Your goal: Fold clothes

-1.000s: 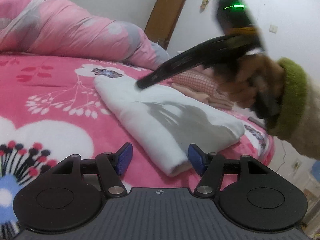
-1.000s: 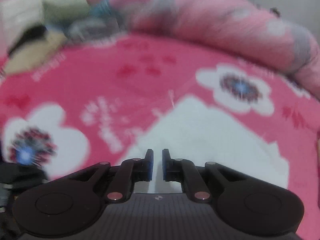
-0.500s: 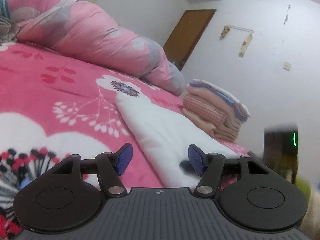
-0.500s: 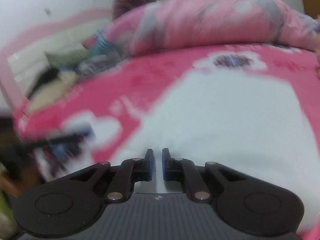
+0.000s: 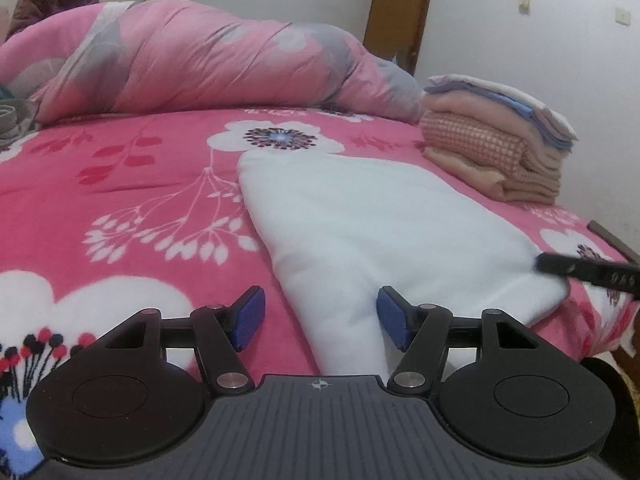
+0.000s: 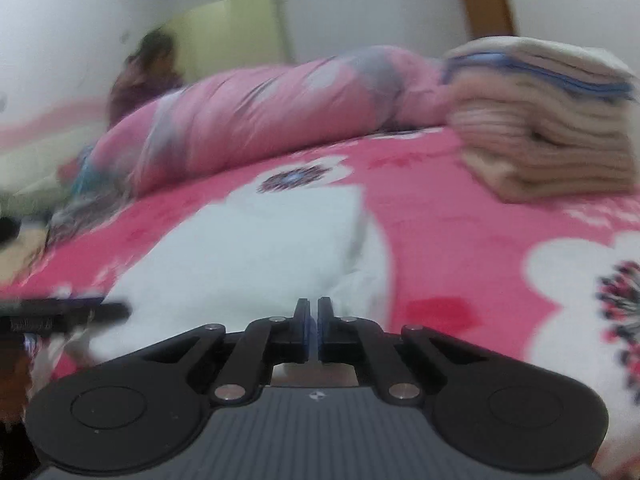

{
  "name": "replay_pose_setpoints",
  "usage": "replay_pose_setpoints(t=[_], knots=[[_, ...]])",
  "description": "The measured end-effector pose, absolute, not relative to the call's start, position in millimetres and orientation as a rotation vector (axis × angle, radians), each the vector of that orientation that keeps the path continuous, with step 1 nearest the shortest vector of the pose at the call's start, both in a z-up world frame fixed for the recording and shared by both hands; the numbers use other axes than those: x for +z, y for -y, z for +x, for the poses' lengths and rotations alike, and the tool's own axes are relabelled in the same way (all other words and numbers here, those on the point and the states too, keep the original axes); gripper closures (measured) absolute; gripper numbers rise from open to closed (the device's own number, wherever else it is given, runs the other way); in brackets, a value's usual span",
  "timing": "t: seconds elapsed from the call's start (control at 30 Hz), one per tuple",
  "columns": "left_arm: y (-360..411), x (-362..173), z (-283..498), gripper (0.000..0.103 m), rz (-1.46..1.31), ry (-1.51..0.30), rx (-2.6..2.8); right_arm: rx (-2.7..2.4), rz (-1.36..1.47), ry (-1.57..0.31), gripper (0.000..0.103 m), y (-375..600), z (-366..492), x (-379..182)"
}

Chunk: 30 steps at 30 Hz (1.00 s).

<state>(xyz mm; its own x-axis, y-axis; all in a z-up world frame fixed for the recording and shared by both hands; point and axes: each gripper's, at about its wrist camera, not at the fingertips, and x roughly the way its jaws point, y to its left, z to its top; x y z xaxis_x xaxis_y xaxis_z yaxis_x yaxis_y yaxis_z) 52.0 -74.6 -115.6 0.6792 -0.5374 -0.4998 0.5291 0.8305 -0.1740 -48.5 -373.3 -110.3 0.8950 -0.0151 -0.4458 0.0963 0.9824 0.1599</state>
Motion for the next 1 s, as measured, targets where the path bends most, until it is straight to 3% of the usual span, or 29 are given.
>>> replay_pose_setpoints(t=[0.27, 0.37, 0.6, 0.83, 1.0], knots=[[82, -112, 49, 0.04, 0.013, -0.577, -0.572, 0.079, 0.163, -0.385, 0.099, 374, -55, -98], [82, -105, 45, 0.04, 0.038, -0.562, -0.559, 0.035, 0.084, -0.467, 0.1, 377, -40, -110], [103, -76, 40, 0.041, 0.135, -0.427, -0.581, 0.018, 0.171, -0.393, 0.099, 403, -31, -79], [132, -102, 71, 0.042, 0.122, -0.588, -0.623, 0.108, 0.071, -0.532, 0.1, 376, 31, -105], [126, -106, 65, 0.042, 0.12, -0.559, -0.641, 0.001, 0.135, -0.561, 0.099, 405, 35, -101]])
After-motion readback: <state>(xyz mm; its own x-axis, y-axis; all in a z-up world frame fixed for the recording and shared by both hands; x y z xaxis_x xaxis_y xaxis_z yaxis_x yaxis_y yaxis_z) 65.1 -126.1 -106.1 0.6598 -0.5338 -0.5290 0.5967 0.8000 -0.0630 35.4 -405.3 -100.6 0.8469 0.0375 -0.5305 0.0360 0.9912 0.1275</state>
